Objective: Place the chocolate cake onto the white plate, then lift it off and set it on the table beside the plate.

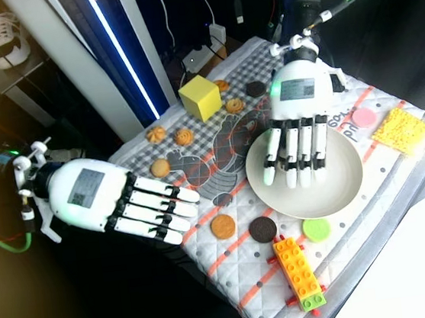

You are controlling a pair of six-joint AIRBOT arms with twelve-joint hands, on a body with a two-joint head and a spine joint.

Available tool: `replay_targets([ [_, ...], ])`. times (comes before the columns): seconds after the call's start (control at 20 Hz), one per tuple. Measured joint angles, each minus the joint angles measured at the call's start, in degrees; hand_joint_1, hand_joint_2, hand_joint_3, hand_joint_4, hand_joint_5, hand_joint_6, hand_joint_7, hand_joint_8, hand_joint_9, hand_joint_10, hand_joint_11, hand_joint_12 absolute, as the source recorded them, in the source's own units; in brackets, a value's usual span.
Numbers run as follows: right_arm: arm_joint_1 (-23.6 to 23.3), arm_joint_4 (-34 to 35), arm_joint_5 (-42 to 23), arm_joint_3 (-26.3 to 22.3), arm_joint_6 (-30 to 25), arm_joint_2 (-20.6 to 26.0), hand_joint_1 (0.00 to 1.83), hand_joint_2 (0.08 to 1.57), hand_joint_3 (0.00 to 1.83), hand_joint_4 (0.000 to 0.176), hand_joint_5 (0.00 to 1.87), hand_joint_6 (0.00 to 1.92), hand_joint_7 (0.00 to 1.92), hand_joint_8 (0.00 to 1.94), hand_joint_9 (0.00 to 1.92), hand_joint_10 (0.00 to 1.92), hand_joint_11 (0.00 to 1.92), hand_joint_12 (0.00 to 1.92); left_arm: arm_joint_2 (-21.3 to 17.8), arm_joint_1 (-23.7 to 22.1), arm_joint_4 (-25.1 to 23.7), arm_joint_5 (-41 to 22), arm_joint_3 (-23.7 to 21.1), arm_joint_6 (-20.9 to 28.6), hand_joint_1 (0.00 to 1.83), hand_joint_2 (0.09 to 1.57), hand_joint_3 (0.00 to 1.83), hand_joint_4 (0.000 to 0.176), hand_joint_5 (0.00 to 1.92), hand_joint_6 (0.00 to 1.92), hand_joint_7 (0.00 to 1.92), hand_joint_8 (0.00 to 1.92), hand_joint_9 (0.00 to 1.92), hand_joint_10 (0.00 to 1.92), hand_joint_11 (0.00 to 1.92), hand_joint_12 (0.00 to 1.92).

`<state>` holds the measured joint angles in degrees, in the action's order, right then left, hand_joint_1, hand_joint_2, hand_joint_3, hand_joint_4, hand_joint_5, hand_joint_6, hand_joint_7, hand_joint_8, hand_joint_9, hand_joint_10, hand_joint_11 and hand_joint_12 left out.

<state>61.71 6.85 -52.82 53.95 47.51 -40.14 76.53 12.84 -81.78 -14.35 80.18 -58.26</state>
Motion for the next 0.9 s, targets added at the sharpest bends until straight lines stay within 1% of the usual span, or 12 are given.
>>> replay_targets([
  [0.1,0.0,0.1,0.0,0.0,-0.1,0.0,0.67,1.45,0.03,0.0,0.0,0.0,0.0,0.0,0.08,0.06,0.0,0.81,-2.7,-0.5,3.3,-0.8,-1.4,0.0,0.69,0.93,0.0,0.176,0.0,0.0,0.0,0.0,0.0,0.0,0.02,0.01],
  [0.2,0.0,0.0,-0.1,0.0,-0.3,0.0,0.64,1.42,0.01,0.0,0.0,0.0,0.04,0.01,0.08,0.07,0.0,1.09,-5.6,-0.8,8.5,-1.3,-3.3,0.0,0.71,0.96,0.0,0.14,0.0,0.0,0.0,0.0,0.0,0.0,0.0,0.0],
  [0.3,-0.1,-1.0,0.0,0.0,-1.4,0.0,0.68,1.37,0.0,0.001,0.0,0.0,0.06,0.01,0.1,0.1,0.0,0.82,-8.5,-1.2,10.0,-3.0,-5.1,-0.1,0.63,0.96,0.0,0.151,0.0,0.0,0.0,0.0,0.0,0.0,0.01,0.01],
  [0.35,-0.9,-2.7,0.4,0.0,-2.1,0.0,0.71,1.32,0.0,0.038,0.0,0.0,0.03,0.0,0.1,0.1,0.0,0.78,-11.1,-1.7,10.5,-4.1,-6.8,0.0,0.62,0.98,0.0,0.122,0.0,0.0,0.0,0.0,0.0,0.0,0.0,0.0],
  [0.45,-2.8,-5.2,0.5,0.4,-3.2,-0.2,0.7,1.28,0.0,0.043,0.0,0.0,0.05,0.01,0.11,0.11,0.0,0.8,-14.3,-2.0,10.9,-5.8,-8.8,0.0,0.62,0.98,0.0,0.125,0.0,0.0,0.0,0.0,0.0,0.0,0.0,0.0],
  [0.5,-4.0,-6.5,0.2,1.1,-4.7,-0.6,0.73,1.28,0.0,0.029,0.0,0.0,0.06,0.01,0.11,0.12,0.0,0.81,-16.1,-2.0,10.7,-6.3,-10.1,0.0,0.56,1.02,0.02,0.101,0.0,0.0,0.0,0.0,0.0,0.0,0.02,0.01],
  [0.55,-5.2,-7.7,-0.1,2.1,-6.2,-1.2,0.69,1.21,0.0,0.02,0.01,0.0,0.09,0.01,0.11,0.24,0.0,0.99,-17.6,-1.9,10.6,-6.5,-11.2,0.0,0.59,1.05,0.01,0.086,0.0,0.0,0.0,0.0,0.0,0.0,0.0,0.34],
  [0.6,-7.2,-9.2,1.0,3.0,-7.3,-2.0,0.68,1.2,0.0,0.019,0.0,0.0,0.07,0.0,0.02,0.37,0.0,1.02,-19.5,-1.8,10.5,-7.1,-12.4,0.0,0.63,1.05,0.01,0.104,0.0,0.0,0.0,0.0,0.0,0.0,0.0,0.4],
  [0.65,-9.0,-10.5,2.1,3.5,-7.8,-2.7,0.72,1.21,0.0,0.0,0.0,0.0,0.04,0.0,0.0,0.27,0.0,0.91,-21.0,-1.4,11.1,-7.5,-13.3,0.0,0.64,1.04,0.0,0.134,0.0,0.0,0.0,0.0,0.0,0.0,0.0,0.17],
  [0.8,-17.3,-18.2,7.9,6.3,-9.6,-6.8,0.77,1.19,0.0,0.005,0.0,0.0,0.06,0.01,0.0,0.56,0.0,1.3,-27.2,1.7,13.7,-7.7,-17.6,-0.1,0.67,1.08,0.02,0.059,0.0,0.0,0.0,0.0,0.0,0.0,0.0,0.0],
  [0.85,-20.1,-21.1,10.3,7.9,-10.9,-9.0,0.73,1.18,0.0,0.019,0.0,0.0,0.1,0.02,0.0,0.49,0.0,1.47,-29.0,2.4,14.0,-7.8,-18.9,-0.1,0.6,1.1,0.02,0.022,0.0,0.0,0.0,0.0,0.0,0.0,0.06,0.03],
  [0.9,-22.0,-22.9,11.7,9.1,-12.2,-10.7,0.73,1.18,0.0,0.019,0.0,0.0,0.1,0.02,0.0,0.49,0.0,1.47,-30.3,2.9,15.1,-8.1,-19.6,0.0,0.6,1.1,0.02,0.022,0.0,0.0,0.0,0.0,0.0,0.0,0.06,0.03],
])
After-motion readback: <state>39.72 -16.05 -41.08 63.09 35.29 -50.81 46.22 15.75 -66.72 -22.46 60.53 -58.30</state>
